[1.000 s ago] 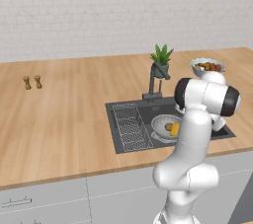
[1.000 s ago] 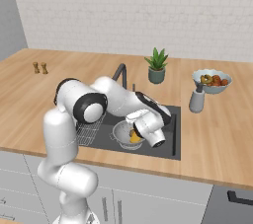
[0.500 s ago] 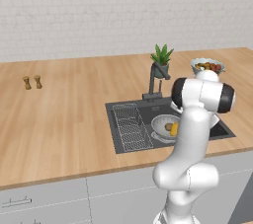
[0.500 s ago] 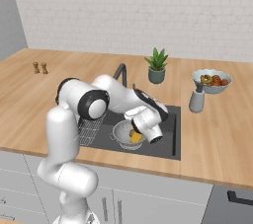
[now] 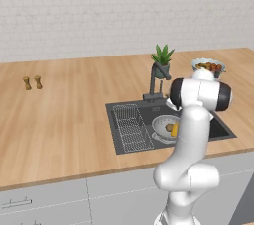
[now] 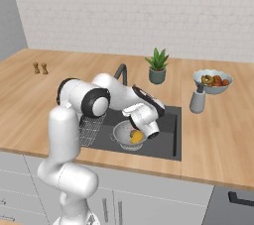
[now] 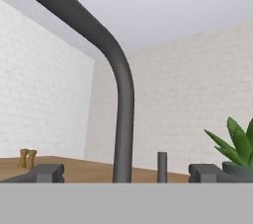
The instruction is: Put the colander in the sink, put the mango, kiwi in the colander, and turn on the sink faucet and pour water over the colander.
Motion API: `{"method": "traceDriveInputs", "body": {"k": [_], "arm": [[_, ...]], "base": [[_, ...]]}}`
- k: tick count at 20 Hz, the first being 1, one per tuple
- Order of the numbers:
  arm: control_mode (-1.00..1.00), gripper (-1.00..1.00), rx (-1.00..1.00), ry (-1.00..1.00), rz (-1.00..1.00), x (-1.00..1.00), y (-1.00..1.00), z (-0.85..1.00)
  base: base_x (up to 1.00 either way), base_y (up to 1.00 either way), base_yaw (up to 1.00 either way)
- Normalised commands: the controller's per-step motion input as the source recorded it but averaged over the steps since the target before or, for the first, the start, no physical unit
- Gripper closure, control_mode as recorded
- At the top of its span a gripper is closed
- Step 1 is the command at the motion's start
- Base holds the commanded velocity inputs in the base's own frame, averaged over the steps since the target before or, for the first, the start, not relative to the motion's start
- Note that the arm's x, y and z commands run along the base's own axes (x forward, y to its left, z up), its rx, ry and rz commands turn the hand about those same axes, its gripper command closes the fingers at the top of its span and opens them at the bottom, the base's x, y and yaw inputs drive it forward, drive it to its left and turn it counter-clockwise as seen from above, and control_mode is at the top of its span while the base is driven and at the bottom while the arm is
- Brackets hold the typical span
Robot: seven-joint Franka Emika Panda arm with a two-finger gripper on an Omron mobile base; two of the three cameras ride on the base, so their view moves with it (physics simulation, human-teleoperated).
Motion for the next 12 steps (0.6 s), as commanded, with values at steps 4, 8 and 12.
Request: {"method": "traceDriveInputs", "body": {"k": [4, 8, 12], "arm": [[-1.00, -1.00, 0.00, 0.00, 0.00, 0.28, 0.08, 0.00], [-1.00, -1.00, 0.00, 0.00, 0.00, 0.32, 0.02, -0.01], [-1.00, -1.00, -0.01, 0.00, 0.00, 0.30, 0.00, -0.12]], "base": [[0.00, 0.00, 0.00], [0.00, 0.00, 0.00], [0.00, 0.00, 0.00]]}}
